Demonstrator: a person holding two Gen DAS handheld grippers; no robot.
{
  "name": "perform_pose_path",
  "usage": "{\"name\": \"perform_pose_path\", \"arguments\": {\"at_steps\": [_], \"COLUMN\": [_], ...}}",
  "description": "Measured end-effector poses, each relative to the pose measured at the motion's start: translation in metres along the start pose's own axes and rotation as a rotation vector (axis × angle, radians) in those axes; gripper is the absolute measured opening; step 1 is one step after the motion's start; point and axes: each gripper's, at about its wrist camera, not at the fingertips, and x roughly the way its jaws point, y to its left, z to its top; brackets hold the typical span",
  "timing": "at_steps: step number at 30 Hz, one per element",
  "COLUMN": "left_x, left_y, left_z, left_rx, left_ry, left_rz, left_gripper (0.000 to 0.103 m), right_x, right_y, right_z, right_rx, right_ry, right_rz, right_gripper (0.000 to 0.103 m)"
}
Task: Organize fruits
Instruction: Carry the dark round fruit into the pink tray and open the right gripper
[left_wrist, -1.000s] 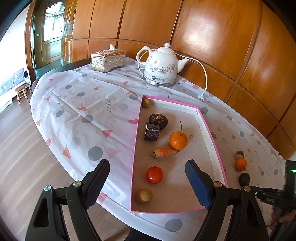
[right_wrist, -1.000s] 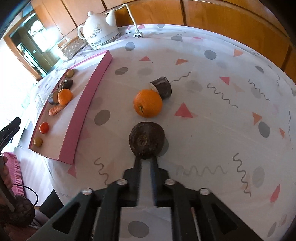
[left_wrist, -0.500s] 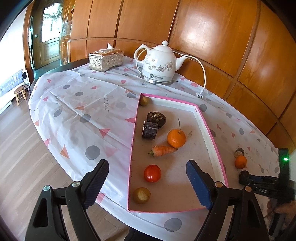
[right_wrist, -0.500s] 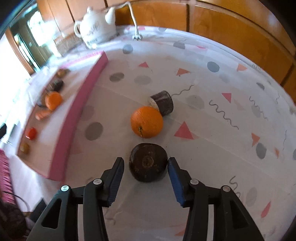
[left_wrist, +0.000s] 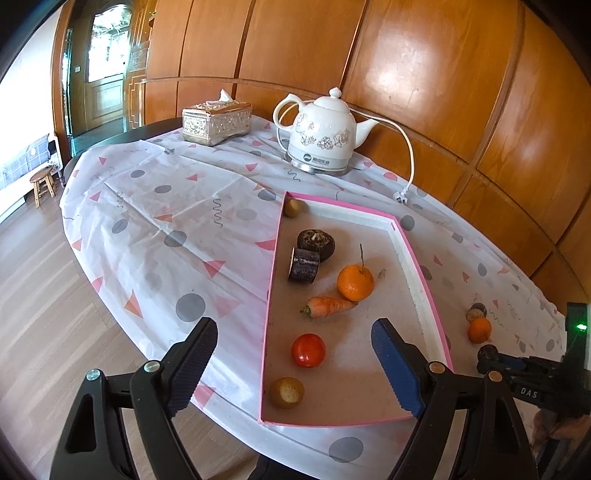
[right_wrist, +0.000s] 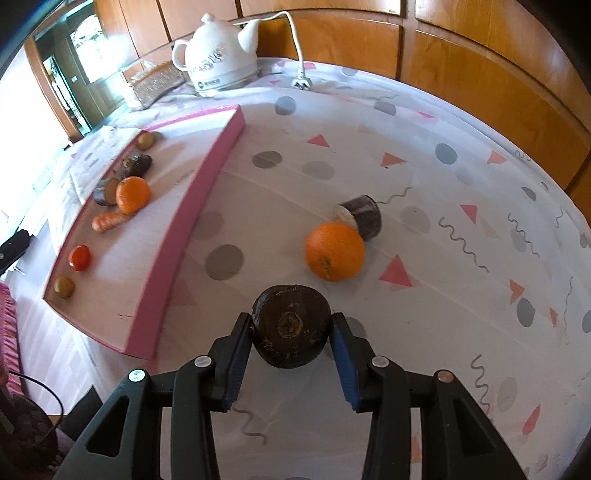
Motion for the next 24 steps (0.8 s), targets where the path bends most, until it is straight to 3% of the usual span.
{"name": "perform_pose_path", "arguments": {"at_steps": [12, 24], "left_x": [-0.003, 0.003], "left_y": [0.01, 0.03], "left_z": [0.003, 0.008], "left_rx": [-0.037, -0.088], "left_ry": [-0.006, -0.005], "left_rz": [0.016, 0.044], "left_gripper": [0.087, 0.087], "right_x": [-0.015, 0.018], "right_y": [0.057, 0.117], "right_z": [0.025, 0.06], "right_rx": [-0.077, -0.169], "right_ry": [-0.064, -0.017], "right_rz": [0.128, 0.164], "right_gripper": [0.043, 0.043]}}
